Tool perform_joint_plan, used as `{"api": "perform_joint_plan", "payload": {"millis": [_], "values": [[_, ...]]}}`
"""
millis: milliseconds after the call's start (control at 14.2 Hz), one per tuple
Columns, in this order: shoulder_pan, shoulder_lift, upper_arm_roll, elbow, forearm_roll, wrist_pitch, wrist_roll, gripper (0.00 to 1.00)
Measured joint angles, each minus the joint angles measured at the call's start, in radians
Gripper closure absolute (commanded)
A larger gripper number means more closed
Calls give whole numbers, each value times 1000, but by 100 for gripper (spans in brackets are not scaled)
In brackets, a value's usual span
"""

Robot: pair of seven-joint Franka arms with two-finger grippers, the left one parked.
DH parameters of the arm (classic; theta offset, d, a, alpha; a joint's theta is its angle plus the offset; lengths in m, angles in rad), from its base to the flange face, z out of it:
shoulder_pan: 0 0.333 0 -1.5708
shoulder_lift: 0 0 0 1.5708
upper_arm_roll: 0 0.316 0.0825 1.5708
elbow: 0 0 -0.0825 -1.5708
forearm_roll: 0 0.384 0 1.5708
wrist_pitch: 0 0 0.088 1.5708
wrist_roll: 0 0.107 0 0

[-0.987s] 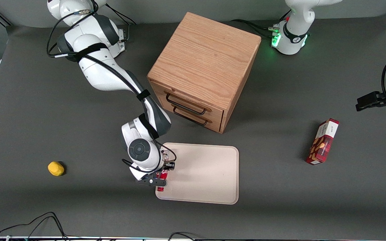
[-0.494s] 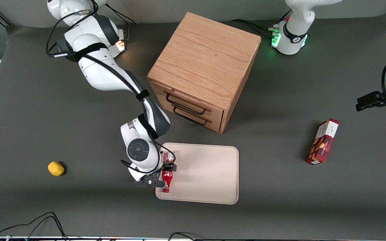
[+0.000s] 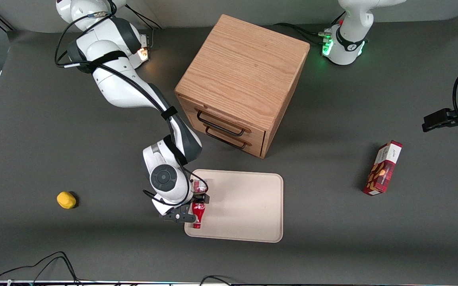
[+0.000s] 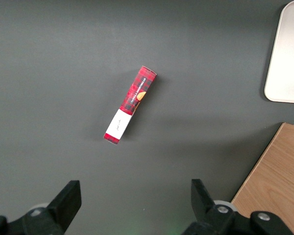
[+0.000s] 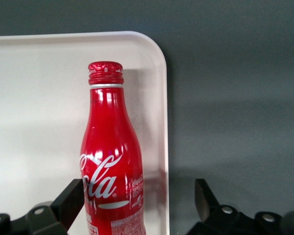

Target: Place coke bottle on tray

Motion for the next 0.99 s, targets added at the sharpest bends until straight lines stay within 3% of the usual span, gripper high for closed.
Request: {"api": "perform_joint_plan", "payload": {"millis": [282,635,987], "values": [[-1,-12,-5,20,0,-5,0,0],[-37,-115,-7,7,0,-181,-3,0],[-166,-447,49,-310,1,-237,-67,0]]}}
